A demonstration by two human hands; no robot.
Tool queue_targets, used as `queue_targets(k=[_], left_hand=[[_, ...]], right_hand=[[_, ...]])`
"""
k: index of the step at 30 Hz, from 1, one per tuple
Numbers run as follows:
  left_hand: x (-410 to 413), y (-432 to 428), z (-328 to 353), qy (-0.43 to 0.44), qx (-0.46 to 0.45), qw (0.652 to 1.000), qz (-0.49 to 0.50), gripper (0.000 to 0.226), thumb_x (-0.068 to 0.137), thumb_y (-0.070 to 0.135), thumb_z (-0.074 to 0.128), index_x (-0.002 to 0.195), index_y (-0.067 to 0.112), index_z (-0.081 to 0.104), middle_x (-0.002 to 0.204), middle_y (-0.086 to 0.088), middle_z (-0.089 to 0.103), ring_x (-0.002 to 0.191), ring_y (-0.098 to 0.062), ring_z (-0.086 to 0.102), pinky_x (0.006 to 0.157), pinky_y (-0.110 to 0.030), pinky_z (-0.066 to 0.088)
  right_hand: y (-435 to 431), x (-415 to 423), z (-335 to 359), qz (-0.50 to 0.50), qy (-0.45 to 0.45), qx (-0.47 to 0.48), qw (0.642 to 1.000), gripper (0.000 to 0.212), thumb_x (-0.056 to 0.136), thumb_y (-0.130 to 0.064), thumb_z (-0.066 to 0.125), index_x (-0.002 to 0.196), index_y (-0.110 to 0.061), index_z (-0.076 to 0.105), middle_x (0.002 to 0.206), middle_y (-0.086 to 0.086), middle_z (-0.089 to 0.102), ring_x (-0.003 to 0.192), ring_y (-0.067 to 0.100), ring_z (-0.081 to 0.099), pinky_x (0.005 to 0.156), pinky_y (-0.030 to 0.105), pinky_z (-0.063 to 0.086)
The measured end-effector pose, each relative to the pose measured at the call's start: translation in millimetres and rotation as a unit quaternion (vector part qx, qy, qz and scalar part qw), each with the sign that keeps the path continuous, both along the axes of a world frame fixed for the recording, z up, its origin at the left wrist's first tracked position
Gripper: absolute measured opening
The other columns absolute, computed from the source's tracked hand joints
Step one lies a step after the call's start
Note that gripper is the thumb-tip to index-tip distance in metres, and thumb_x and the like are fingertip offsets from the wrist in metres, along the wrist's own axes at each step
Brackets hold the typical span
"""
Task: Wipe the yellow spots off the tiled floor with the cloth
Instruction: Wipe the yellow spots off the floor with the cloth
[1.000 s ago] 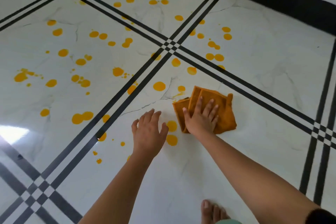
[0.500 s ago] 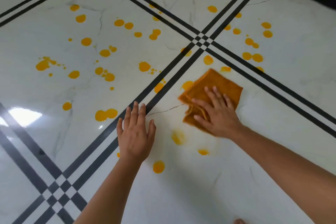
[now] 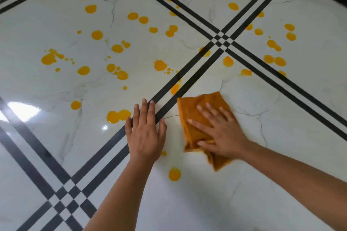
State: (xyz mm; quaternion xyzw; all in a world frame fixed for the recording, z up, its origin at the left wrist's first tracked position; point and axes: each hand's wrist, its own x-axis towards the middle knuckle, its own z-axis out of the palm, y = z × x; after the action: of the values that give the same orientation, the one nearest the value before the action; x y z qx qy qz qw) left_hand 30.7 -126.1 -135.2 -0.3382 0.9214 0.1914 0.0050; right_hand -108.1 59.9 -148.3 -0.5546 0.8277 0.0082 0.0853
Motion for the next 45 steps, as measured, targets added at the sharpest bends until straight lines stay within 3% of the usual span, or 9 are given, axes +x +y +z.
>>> queue_targets(k=[6, 12, 17, 23, 28, 34, 39, 43, 45], left_hand=[[21.1, -1.4, -5.4, -0.005, -0.009, 1.000, -0.007, 0.068, 0.087, 0.050, 0.009, 0.147, 0.021, 0.020, 0.156, 0.001, 0.016, 0.144, -0.019, 0.009, 0.113, -0.036, 0.000], [42.5, -12.3, 0.3, -0.010, -0.008, 1.000, 0.012, 0.070, 0.085, 0.052, 0.005, 0.148, 0.025, 0.015, 0.157, 0.004, 0.007, 0.144, -0.014, -0.001, 0.112, -0.034, -0.005], [67.7, -20.3, -6.1, -0.019, -0.014, 0.998, 0.055, 0.068, 0.086, 0.050, 0.009, 0.147, 0.022, 0.019, 0.156, 0.003, 0.012, 0.144, -0.018, 0.007, 0.114, -0.039, 0.002], [92.2, -45.5, -6.5, -0.020, -0.011, 0.994, 0.105, 0.068, 0.085, 0.052, 0.004, 0.148, 0.026, 0.007, 0.156, 0.007, 0.000, 0.141, -0.009, -0.009, 0.113, -0.036, -0.007], [114.7, -66.0, -9.7, -0.023, -0.019, 0.992, 0.119, 0.067, 0.087, 0.050, 0.008, 0.149, 0.024, 0.009, 0.157, 0.004, 0.003, 0.144, -0.015, -0.004, 0.114, -0.040, -0.003], [144.8, -77.5, -14.0, -0.041, -0.012, 0.989, 0.144, 0.070, 0.086, 0.053, 0.004, 0.149, 0.022, 0.007, 0.157, 0.004, 0.002, 0.143, -0.012, -0.007, 0.114, -0.038, -0.004], [157.9, -78.9, -16.8, -0.037, -0.009, 0.990, 0.133, 0.068, 0.086, 0.054, 0.003, 0.148, 0.024, 0.001, 0.154, 0.008, -0.007, 0.141, -0.010, -0.013, 0.113, -0.035, -0.010], [163.8, -83.1, -15.2, -0.032, -0.007, 0.988, 0.154, 0.067, 0.087, 0.054, 0.006, 0.149, 0.025, 0.005, 0.156, 0.008, -0.003, 0.139, -0.007, -0.014, 0.114, -0.036, -0.008], [167.8, -82.3, -13.9, -0.035, -0.004, 0.988, 0.152, 0.067, 0.088, 0.053, 0.007, 0.149, 0.025, 0.005, 0.157, 0.006, -0.002, 0.140, -0.008, -0.015, 0.114, -0.037, -0.008]], right_hand=[[-78.0, -28.4, -1.1, -0.272, 0.001, 0.003, 0.962, 0.065, 0.088, -0.067, 0.013, 0.147, -0.040, 0.008, 0.158, 0.005, 0.003, 0.145, 0.030, 0.001, 0.114, 0.055, 0.007], [-32.9, 10.4, -8.8, 0.114, 0.019, -0.017, 0.993, 0.066, 0.083, -0.065, 0.028, 0.144, -0.043, 0.014, 0.154, 0.005, 0.025, 0.141, 0.026, 0.018, 0.108, 0.047, 0.014], [-112.0, 1.2, -2.9, -0.228, 0.003, -0.035, 0.973, 0.064, 0.088, -0.061, 0.013, 0.146, -0.037, 0.018, 0.158, 0.005, 0.012, 0.145, 0.030, 0.008, 0.112, 0.054, 0.010], [-86.6, 24.0, -11.1, 0.192, 0.017, -0.035, 0.981, 0.058, 0.088, -0.058, 0.026, 0.143, -0.040, 0.023, 0.153, 0.001, 0.023, 0.141, 0.024, 0.020, 0.108, 0.048, 0.019], [-178.9, 23.0, -3.5, -0.145, 0.010, -0.044, 0.988, 0.058, 0.091, -0.058, 0.015, 0.146, -0.039, 0.016, 0.158, 0.004, 0.011, 0.145, 0.028, 0.007, 0.113, 0.053, 0.012], [-174.1, 30.4, -4.7, 0.314, 0.022, -0.010, 0.949, 0.062, 0.082, -0.058, 0.030, 0.141, -0.040, 0.028, 0.152, 0.003, 0.031, 0.140, 0.024, 0.025, 0.108, 0.045, 0.018], [-231.2, 58.9, 1.3, -0.025, 0.000, -0.003, 1.000, 0.071, 0.082, -0.064, 0.006, 0.146, -0.036, 0.021, 0.159, 0.002, 0.006, 0.146, 0.026, 0.001, 0.113, 0.051, 0.007], [-188.4, 86.4, -5.5, 0.328, -0.013, -0.013, 0.944, 0.061, 0.084, -0.061, 0.028, 0.140, -0.038, 0.035, 0.153, 0.005, 0.028, 0.142, 0.028, 0.020, 0.110, 0.047, 0.015], [-185.4, 55.6, -9.0, 0.375, 0.043, -0.021, 0.926, 0.062, 0.082, -0.061, 0.032, 0.140, -0.040, 0.032, 0.152, 0.003, 0.031, 0.140, 0.025, 0.022, 0.108, 0.043, 0.016]])
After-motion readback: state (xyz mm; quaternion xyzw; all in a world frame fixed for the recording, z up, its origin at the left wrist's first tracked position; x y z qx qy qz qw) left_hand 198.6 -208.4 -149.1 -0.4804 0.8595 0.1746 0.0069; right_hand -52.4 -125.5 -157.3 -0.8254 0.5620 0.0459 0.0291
